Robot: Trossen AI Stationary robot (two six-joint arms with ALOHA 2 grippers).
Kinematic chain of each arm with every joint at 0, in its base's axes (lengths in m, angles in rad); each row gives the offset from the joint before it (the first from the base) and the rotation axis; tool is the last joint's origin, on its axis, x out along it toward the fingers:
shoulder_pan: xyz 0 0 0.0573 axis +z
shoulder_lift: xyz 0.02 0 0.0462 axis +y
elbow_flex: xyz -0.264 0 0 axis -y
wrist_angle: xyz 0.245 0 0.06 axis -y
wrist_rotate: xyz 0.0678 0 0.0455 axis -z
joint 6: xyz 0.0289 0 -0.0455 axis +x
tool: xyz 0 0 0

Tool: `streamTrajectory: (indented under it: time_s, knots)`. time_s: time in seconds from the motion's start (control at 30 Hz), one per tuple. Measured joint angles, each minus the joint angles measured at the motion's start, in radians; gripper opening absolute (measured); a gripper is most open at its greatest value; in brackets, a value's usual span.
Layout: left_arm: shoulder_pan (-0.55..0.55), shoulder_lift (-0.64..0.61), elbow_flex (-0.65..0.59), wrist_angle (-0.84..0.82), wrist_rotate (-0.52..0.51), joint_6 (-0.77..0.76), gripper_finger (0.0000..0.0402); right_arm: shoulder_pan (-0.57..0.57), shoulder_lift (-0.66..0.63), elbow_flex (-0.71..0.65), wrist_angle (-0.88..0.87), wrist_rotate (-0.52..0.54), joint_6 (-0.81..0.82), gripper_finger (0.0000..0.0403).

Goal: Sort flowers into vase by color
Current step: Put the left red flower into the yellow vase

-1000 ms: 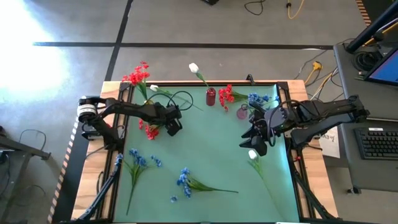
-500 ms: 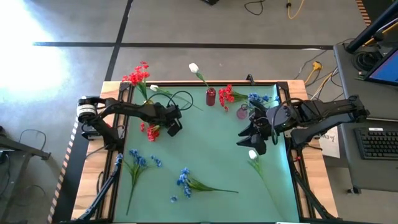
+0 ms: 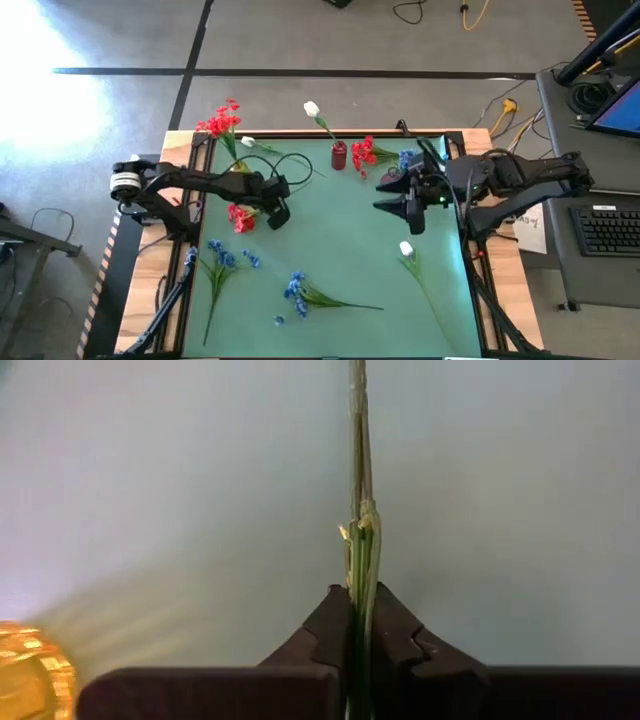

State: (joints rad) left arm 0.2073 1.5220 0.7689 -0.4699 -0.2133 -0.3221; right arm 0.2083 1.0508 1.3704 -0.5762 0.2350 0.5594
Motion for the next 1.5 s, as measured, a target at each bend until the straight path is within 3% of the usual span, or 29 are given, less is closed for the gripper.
streamTrajectory:
  time_s: [0.2, 0.5, 0.93, 1.23, 1.5]
  knots:
    - [-0.096, -0.015, 0.0, 0.001, 0.101, 0.046, 0.0, -0.035, 0.02, 0.014, 0.023, 0.035, -0.091, 0.0249]
    - [-0.188, -0.014, 0.001, 0.035, 0.096, 0.036, 0.0004, -0.078, 0.176, 0.083, 0.005, 0.02, -0.217, 0.0249]
    - [-0.195, -0.055, 0.001, 0.034, 0.093, 0.012, 0.0118, -0.096, 0.387, 0.265, -0.06, 0.051, -0.381, 0.0249]
    - [-0.241, -0.269, 0.001, 0.021, 0.085, -0.033, 0.0139, -0.154, 0.54, 0.427, -0.166, 0.099, -0.536, 0.0249]
    - [-0.455, -0.492, 0.001, -0.022, -0.13, -0.112, 0.0139, -0.147, 0.625, 0.435, -0.178, 0.025, -0.588, 0.0249]
